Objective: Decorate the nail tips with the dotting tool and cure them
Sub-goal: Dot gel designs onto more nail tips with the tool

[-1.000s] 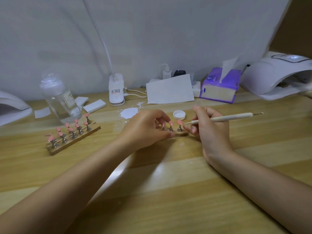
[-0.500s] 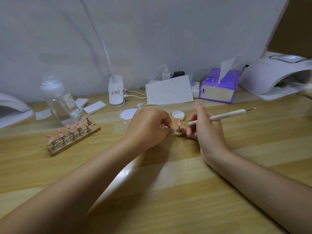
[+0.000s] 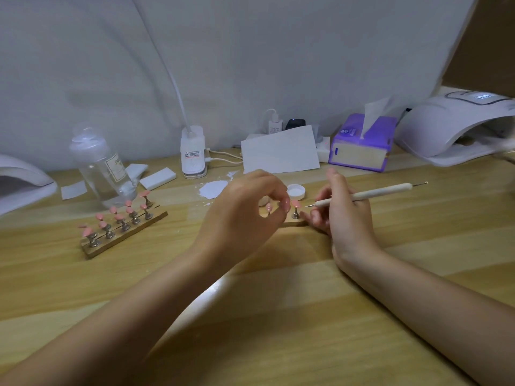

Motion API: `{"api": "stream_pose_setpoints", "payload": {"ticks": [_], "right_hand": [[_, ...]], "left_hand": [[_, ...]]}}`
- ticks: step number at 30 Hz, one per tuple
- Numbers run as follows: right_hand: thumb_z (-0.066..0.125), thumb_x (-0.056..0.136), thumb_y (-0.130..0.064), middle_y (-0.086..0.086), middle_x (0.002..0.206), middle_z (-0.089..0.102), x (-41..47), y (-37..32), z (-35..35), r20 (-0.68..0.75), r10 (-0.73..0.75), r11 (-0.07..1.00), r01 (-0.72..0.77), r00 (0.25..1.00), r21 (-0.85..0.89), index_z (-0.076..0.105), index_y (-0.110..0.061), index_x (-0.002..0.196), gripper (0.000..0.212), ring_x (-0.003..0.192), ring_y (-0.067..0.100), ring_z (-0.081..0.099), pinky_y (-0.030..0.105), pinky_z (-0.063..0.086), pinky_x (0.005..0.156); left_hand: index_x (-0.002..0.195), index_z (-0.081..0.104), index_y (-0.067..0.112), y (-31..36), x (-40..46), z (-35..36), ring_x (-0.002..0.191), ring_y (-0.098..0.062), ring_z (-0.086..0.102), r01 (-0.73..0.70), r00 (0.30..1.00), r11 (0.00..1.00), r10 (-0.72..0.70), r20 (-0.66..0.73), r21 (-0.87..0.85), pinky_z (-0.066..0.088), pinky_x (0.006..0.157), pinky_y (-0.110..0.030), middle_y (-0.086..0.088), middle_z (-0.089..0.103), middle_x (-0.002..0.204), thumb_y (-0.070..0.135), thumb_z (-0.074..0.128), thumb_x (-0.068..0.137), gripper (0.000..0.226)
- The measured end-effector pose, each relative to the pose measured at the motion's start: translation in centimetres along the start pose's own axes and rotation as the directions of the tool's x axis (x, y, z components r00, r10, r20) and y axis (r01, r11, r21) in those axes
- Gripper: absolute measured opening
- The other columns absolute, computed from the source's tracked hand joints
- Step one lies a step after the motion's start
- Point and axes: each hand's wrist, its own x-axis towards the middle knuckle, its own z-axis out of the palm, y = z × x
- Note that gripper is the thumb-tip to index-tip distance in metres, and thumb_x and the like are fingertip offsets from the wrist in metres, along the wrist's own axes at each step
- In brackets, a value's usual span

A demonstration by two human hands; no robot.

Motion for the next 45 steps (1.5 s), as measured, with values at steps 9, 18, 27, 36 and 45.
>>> {"api": "stream_pose_setpoints", "payload": {"ticks": [9, 18, 27, 36, 45], "right_hand": [[0.059, 0.088, -0.021, -0.006, 0.034, 0.044, -1.0, -0.2, 0.2, 0.127, -0.171, 0.980, 0.182, 0.977, -0.085, 0.050, -0.020, 0.043, 0.046, 0.035, 0.005, 0.042, 0.024, 0.051, 0.054], [0.061, 0.082, 0.002, -0.004, 0.031, 0.040, -2.3, -0.5, 0.6, 0.323, -0.172, 0.956, 0.238, 0.930, -0.174, 0.034, -0.007, 0.051, 0.042, 0.030, 0.004, 0.048, 0.010, 0.036, 0.038], [0.054, 0.072, 0.007, 0.001, 0.032, 0.038, -2.3, -0.4, 0.7, 0.318, -0.126, 0.956, 0.200, 0.940, -0.214, 0.032, -0.010, 0.048, 0.036, 0.032, 0.009, 0.048, 0.015, 0.039, 0.039], [0.055, 0.071, 0.005, 0.001, 0.033, 0.039, -2.1, -0.1, 0.8, 0.315, -0.120, 0.957, 0.195, 0.942, -0.216, 0.032, -0.011, 0.049, 0.035, 0.032, 0.010, 0.049, 0.017, 0.037, 0.039], [0.056, 0.069, 0.003, 0.003, 0.035, 0.038, -2.0, -0.1, 0.8, 0.318, -0.124, 0.959, 0.196, 0.940, -0.204, 0.032, -0.010, 0.050, 0.033, 0.033, 0.011, 0.049, 0.019, 0.041, 0.040]], "left_hand": [[0.079, 0.073, 0.008, -0.2, -2.9, 0.6, 0.070, -0.004, 0.063, 0.394, 0.919, 0.816, -0.338, 0.205, -0.422, 0.055, 0.075, -0.024, 0.001, 0.071, 0.077, 0.000, 0.069, 0.077, 0.009], [0.085, 0.074, 0.003, -0.8, -3.1, 0.8, 0.079, -0.011, 0.062, 0.334, 0.938, 0.860, -0.264, 0.224, -0.387, 0.049, 0.080, -0.029, -0.005, 0.071, 0.083, -0.004, 0.067, 0.078, 0.013], [0.086, 0.075, 0.012, -0.9, -3.2, 1.0, 0.082, -0.016, 0.064, 0.314, 0.942, 0.879, -0.242, 0.232, -0.359, 0.048, 0.080, -0.028, -0.007, 0.070, 0.084, -0.005, 0.066, 0.078, 0.021], [0.085, 0.074, 0.017, -1.0, -3.2, 1.1, 0.081, -0.014, 0.064, 0.301, 0.947, 0.884, -0.232, 0.224, -0.357, 0.050, 0.079, -0.029, -0.005, 0.070, 0.083, -0.003, 0.067, 0.079, 0.022], [0.083, 0.075, 0.012, -1.2, -3.2, 1.2, 0.080, -0.012, 0.064, 0.299, 0.946, 0.887, -0.228, 0.230, -0.353, 0.050, 0.079, -0.028, -0.004, 0.070, 0.083, -0.001, 0.067, 0.079, 0.016]]}}
